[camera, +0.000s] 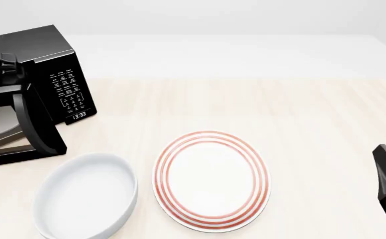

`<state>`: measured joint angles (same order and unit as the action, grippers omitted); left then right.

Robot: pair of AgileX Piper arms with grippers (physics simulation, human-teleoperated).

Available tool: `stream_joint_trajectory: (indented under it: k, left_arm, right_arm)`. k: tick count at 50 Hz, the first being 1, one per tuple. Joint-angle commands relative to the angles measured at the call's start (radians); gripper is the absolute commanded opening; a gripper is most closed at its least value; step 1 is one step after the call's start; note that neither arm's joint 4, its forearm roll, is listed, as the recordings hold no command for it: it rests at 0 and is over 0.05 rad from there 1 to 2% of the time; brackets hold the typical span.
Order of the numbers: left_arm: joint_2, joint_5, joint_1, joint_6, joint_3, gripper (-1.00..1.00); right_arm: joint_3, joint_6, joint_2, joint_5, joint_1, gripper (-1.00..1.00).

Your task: Open the microwave.

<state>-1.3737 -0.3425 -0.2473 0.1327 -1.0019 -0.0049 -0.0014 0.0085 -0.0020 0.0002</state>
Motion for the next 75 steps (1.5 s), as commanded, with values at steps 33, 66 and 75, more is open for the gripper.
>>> stream_joint_trajectory:
  k: [33, 66, 75]
  left_arm:
    - [0.064, 0.005, -0.020, -0.002, 0.108, 1.00]
    - [0.123, 0.005, -0.028, 0.005, 0.176, 1.00]
    - [0.154, 0.000, -0.031, 0.005, 0.205, 1.00]
  right_arm:
    - [0.000, 0.000, 0.000, 0.000, 0.000, 1.00]
    - [0.000, 0.000, 0.000, 0.000, 0.000, 1.00]
    - [0.000, 0.000, 0.000, 0.000, 0.000, 1.00]
